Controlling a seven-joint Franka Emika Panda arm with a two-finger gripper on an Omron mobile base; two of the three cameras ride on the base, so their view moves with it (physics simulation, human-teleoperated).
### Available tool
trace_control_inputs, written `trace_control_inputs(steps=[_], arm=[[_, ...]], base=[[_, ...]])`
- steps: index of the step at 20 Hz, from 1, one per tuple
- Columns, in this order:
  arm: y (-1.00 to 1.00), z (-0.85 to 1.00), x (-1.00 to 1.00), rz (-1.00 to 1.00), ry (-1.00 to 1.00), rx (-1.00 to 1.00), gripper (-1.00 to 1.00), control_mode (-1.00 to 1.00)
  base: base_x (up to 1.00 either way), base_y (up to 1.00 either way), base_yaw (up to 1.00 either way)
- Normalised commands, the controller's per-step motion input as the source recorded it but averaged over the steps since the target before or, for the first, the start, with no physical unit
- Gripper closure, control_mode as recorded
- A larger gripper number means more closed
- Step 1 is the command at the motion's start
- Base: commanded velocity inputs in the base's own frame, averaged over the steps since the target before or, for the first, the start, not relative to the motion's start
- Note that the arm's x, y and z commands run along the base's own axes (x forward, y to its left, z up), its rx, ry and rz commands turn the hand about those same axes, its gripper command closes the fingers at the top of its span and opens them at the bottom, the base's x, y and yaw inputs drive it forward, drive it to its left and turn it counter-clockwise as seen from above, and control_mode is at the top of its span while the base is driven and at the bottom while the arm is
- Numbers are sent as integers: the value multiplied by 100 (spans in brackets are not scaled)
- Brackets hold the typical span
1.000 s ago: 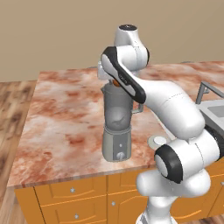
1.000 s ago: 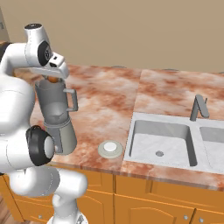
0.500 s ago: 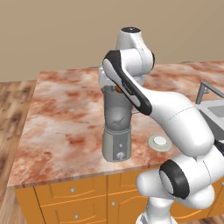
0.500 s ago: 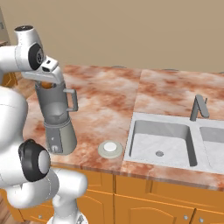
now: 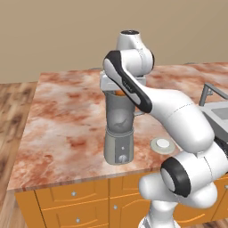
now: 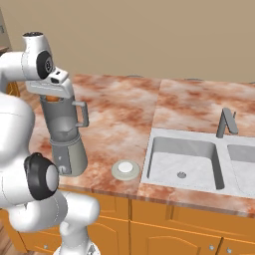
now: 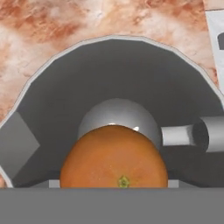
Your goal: Open the blender lid, put the tangerine in the blender, close the lid, and start the blender.
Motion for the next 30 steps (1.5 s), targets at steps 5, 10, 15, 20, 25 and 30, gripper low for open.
trace_control_inputs(steps=[5,10,15,20,25,30], arm=[[0,-66,-28,0,9,0,-100,-100],[-8,-25,-37,0,0,1,-100,-100],[-11,1,-28,0,-1,0,-100,-100],[-3,36,-34,0,-7,0,-100,-100],[-6,55,-34,0,-12,0,-100,-100],[-7,37,-27,0,-10,0,-100,-100]], base=[[0,0,0],[0,0,0],[0,0,0],[0,0,0],[0,0,0],[0,0,0]])
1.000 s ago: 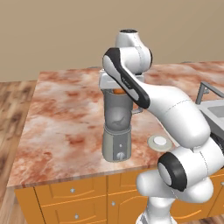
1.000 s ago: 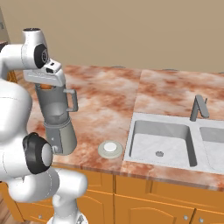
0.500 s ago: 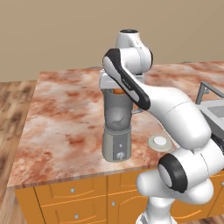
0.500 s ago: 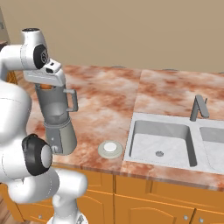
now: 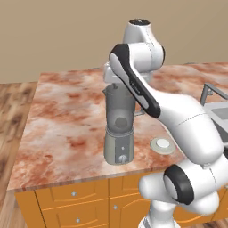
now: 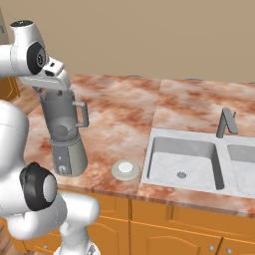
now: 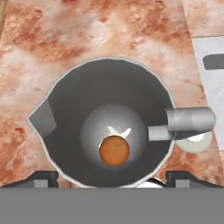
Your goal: Open the blender lid, put the tangerine in the blender, close the lid, and start the blender.
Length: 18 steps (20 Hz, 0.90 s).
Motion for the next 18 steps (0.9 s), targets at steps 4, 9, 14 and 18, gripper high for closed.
trace_control_inputs(steps=[4,9,14,18], arm=[[-27,31,-39,0,-6,0,-100,-100],[-85,-15,-84,0,-5,6,-100,-100],[-100,-78,-75,-3,0,6,-100,-100],[-100,-100,-28,-9,7,3,-100,-100]], base=[[0,0,0],[0,0,0],[0,0,0],[0,0,0]])
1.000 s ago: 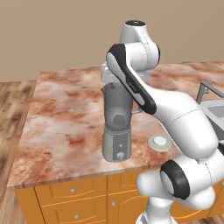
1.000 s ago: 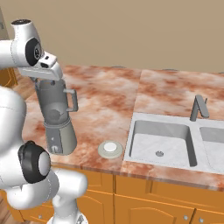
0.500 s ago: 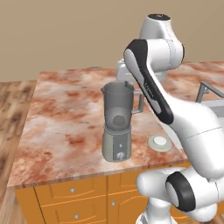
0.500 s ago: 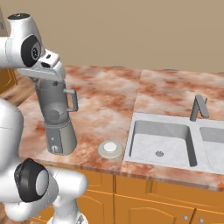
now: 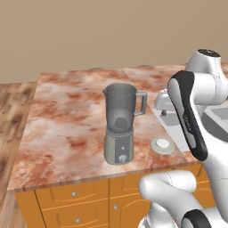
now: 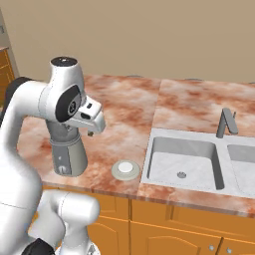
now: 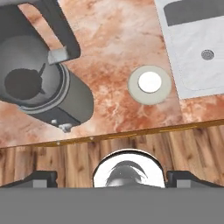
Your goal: Open the blender lid, put the tangerine in the blender, close the lid, and start the blender.
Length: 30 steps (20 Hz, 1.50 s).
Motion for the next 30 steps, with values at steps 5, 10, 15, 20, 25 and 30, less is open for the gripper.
trace_control_inputs(steps=[5,10,15,20,25,30], arm=[[-86,-99,5,-9,18,0,-100,-100],[-66,-57,14,0,12,2,-100,-100],[-8,-56,25,3,0,0,-100,-100],[0,-54,36,7,0,0,-100,-100],[0,-47,32,8,-2,0,-100,-100],[0,-36,33,9,-1,0,-100,-100]], base=[[0,0,0],[0,0,0],[0,0,0],[0,0,0],[0,0,0],[0,0,0]])
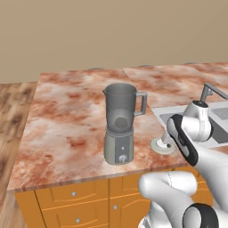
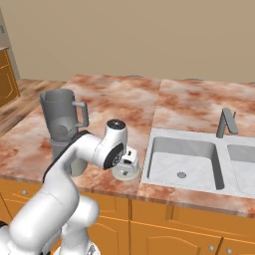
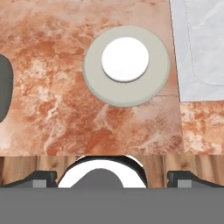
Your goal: Open the blender lid, put the tangerine in the blender, close the lid, and start the blender.
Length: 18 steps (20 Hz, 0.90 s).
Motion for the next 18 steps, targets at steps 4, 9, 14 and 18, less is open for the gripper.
trace_control_inputs(steps=[4,9,14,18], arm=[[-1,-29,20,5,0,0,-100,-100],[0,-23,23,4,0,-1,-100,-100],[0,-10,20,2,0,-4,-100,-100],[0,-9,18,3,0,-3,-100,-100]], base=[[0,0,0],[0,0,0],[0,0,0],[0,0,0]])
